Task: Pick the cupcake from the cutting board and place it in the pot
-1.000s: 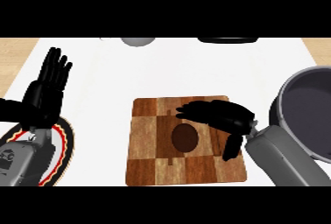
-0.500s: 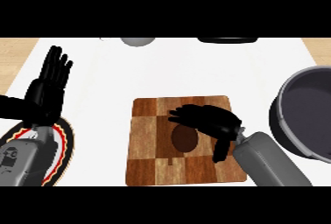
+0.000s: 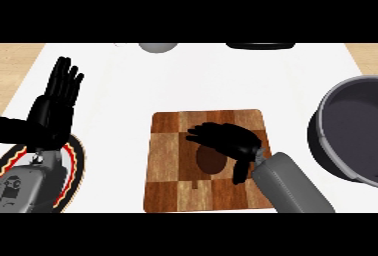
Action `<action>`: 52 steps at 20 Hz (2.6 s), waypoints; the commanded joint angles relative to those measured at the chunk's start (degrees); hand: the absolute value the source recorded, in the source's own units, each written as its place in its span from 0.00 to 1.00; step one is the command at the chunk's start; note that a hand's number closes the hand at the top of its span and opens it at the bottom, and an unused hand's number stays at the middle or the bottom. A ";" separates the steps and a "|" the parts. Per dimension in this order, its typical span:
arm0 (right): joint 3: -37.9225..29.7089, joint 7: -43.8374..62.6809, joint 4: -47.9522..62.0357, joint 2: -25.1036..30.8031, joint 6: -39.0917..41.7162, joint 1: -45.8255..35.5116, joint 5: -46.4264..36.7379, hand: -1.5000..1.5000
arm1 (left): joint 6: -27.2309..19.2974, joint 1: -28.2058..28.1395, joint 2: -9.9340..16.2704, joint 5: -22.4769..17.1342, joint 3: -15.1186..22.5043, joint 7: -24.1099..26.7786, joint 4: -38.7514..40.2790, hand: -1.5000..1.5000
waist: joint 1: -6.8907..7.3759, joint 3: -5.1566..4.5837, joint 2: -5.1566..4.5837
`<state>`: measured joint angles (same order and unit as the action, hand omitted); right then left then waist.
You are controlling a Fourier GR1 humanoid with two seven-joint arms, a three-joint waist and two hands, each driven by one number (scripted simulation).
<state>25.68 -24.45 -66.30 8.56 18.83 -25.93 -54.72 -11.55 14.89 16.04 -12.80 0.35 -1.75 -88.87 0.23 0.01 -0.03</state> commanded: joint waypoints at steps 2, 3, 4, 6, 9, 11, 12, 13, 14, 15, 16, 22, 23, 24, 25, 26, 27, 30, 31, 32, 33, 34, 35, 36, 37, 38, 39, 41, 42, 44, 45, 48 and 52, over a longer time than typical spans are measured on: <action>0.44 -4.05 10.31 -4.57 -8.05 -0.03 -4.33 0.00 | 0.46 -0.20 -0.16 1.53 -0.78 -1.50 -2.03 0.50 | 0.23 0.01 -0.05; -1.83 -3.72 11.09 -5.38 -5.17 -2.77 -3.02 0.00 | -0.98 4.47 -2.09 2.09 -0.98 -1.55 2.11 0.50 | -0.02 0.00 -0.08; 0.13 -3.26 9.15 -5.35 -6.54 0.20 -5.10 0.00 | 0.26 1.52 0.06 1.29 -2.47 -3.57 -2.37 0.50 | 0.04 0.00 0.02; -0.80 -3.61 9.28 -6.41 -3.72 -0.83 -4.24 0.00 | 1.87 -0.34 -0.80 1.08 -2.16 -1.84 -1.82 0.50 | 0.00 -0.01 0.03; 3.18 -8.03 8.94 -6.06 -2.99 -2.49 -6.54 1.00 | 3.71 -0.03 0.09 -0.43 -3.59 -0.74 0.33 0.50 | 0.06 -0.02 0.01; 3.64 -9.60 7.60 -7.10 -8.05 0.48 -7.50 1.00 | 2.43 -2.69 -1.17 1.70 -1.62 -1.17 -2.36 0.50 | 0.03 0.00 0.06; 6.31 -7.70 8.98 -8.38 -11.42 -0.48 -5.78 1.00 | 4.39 2.53 -0.08 0.21 -3.58 -0.07 3.80 0.50 | 0.06 0.00 -0.17; 5.46 -9.19 11.51 -8.39 -13.23 -0.53 -6.54 1.00 | 3.55 2.04 0.49 -0.53 -4.33 -3.30 -0.46 0.50 | 0.33 0.02 -0.09; 3.99 -10.78 8.55 -7.39 -10.91 0.78 -7.81 1.00 | 3.59 -2.17 -0.97 0.81 -2.97 -0.75 -2.11 0.50 | 0.02 0.00 0.05; 5.47 -9.29 12.92 -8.40 -13.10 -1.68 -6.27 1.00 | 4.52 1.81 -0.59 0.24 -3.97 -0.22 2.29 0.50 | 0.21 0.00 -0.14; 4.04 -10.63 12.32 -8.41 -12.72 -0.63 -8.31 1.00 | 2.27 -0.07 -2.53 3.14 -2.08 1.59 1.31 0.50 | -0.02 0.00 -0.05; 1.37 -8.14 3.60 -6.85 -12.29 1.69 -8.70 1.00 | 3.17 -0.61 -2.28 2.85 -3.27 1.17 0.59 0.50 | -0.22 -0.01 0.09; 2.52 -5.29 0.25 -7.79 -12.95 2.27 -10.43 1.00 | 1.47 0.35 -3.71 4.10 -2.02 0.25 1.53 0.50 | -0.46 -0.01 0.13; 0.80 -6.45 1.35 -7.04 -15.96 1.55 -10.42 1.00 | 2.38 2.99 -2.94 3.95 -2.82 1.16 4.52 0.50 | -0.61 -0.01 0.01; -3.08 4.41 2.43 -8.41 -14.08 -0.95 -9.44 1.00 | 1.63 2.08 -2.61 3.50 -2.69 -0.94 0.95 0.50 | -0.35 0.00 0.18; -6.77 10.95 5.37 -8.43 -15.25 -2.46 -8.71 1.00 | 2.71 1.51 -1.83 2.57 -3.25 -0.86 0.28 0.50 | 0.66 0.02 0.01; -10.46 16.36 6.76 -8.45 -15.46 -4.42 -9.36 1.00 | 3.19 0.93 -2.07 2.42 -3.21 -0.14 1.83 0.50 | 0.50 -0.07 -0.43; -18.56 30.02 8.23 -8.50 -18.64 -5.60 -10.37 1.00 | 2.42 1.30 -2.04 2.66 -3.60 -0.02 1.25 0.50 | -0.95 -0.22 -0.53; -19.47 34.61 8.66 -8.51 -20.48 -6.51 -10.68 1.00 | 3.26 1.92 -1.80 2.50 -3.17 -0.11 1.06 0.50 | -0.15 -0.15 -0.65; -20.54 39.26 8.60 -8.52 -22.05 -8.47 -11.11 1.00 | 2.89 1.70 -2.74 2.15 -2.81 -0.54 0.61 0.50 | 1.08 -0.13 -0.42; -22.34 43.51 8.85 -8.53 -23.25 -10.33 -10.47 1.00 | 2.96 2.10 -2.77 2.60 -2.46 -0.12 1.03 0.50 | 1.36 -0.10 -0.69; -22.92 47.87 9.06 -8.54 -25.34 -12.53 -11.53 1.00 | 3.44 2.18 -2.63 2.34 -2.05 -1.00 0.55 0.50 | 2.42 -0.07 -0.53; -22.63 52.57 9.16 -8.54 -27.69 -13.33 -13.31 1.00 | 3.68 2.38 -2.96 2.55 -1.79 -0.09 1.57 0.50 | 2.13 -0.18 -0.71; -22.88 57.06 8.75 -8.55 -29.73 -15.02 -14.68 1.00 | 3.36 2.67 -2.38 2.76 -2.24 -0.74 1.79 0.50 | 2.42 -0.16 -0.47; -23.05 61.86 8.72 -8.55 -30.31 -17.24 -16.64 1.00 | 3.55 2.79 -3.26 2.51 -1.25 -1.28 1.33 0.50 | 2.41 -0.20 -0.15; -24.56 66.05 9.70 -8.55 -30.03 -20.30 -20.45 1.00 | 3.22 2.43 -2.87 3.09 -1.60 -0.61 1.42 0.50 | 2.24 -0.30 -0.21; -24.01 70.49 9.67 -8.55 -32.04 -20.33 -23.47 1.00 | 4.04 1.22 -2.43 2.35 -2.28 0.03 1.35 0.50 | 2.30 -0.33 -0.01; -23.04 78.47 10.25 -8.55 -34.15 -22.66 -27.58 1.00 | 3.56 1.05 -2.73 2.55 -2.14 -0.33 0.96 0.50 | 2.36 -0.21 0.03; -20.50 83.11 10.22 -8.56 -35.80 -23.72 -28.66 1.00 | 3.82 2.12 -2.71 2.42 -1.85 -1.16 1.29 0.50 | 2.91 -0.18 -0.03; -22.82 88.24 11.05 -8.50 -34.83 -27.59 -35.53 1.00 | 3.39 0.99 -2.28 2.70 -2.71 -0.43 1.08 0.50 | 1.65 -0.18 0.01; -23.20 90.50 11.99 -8.52 -36.80 -28.46 -37.32 1.00 | 3.61 0.48 -2.71 3.61 -2.15 1.53 2.63 0.50 | 1.42 -0.16 -0.33; -23.02 95.05 10.46 -6.42 -34.91 -29.27 -42.38 1.00 | 3.40 1.62 -2.42 2.34 -3.35 -0.41 1.67 0.50 | 0.31 -0.08 0.08; -24.36 96.53 4.56 -5.70 -32.89 -25.56 -45.87 1.00 | 4.16 -2.03 -1.92 2.55 -3.60 0.75 0.01 0.50 | -0.23 -0.04 0.36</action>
<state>2.43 62.47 -58.88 1.95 -13.78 -52.52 -96.43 -8.30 15.51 13.62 -9.76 -2.65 -1.69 -87.67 0.45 -0.08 0.18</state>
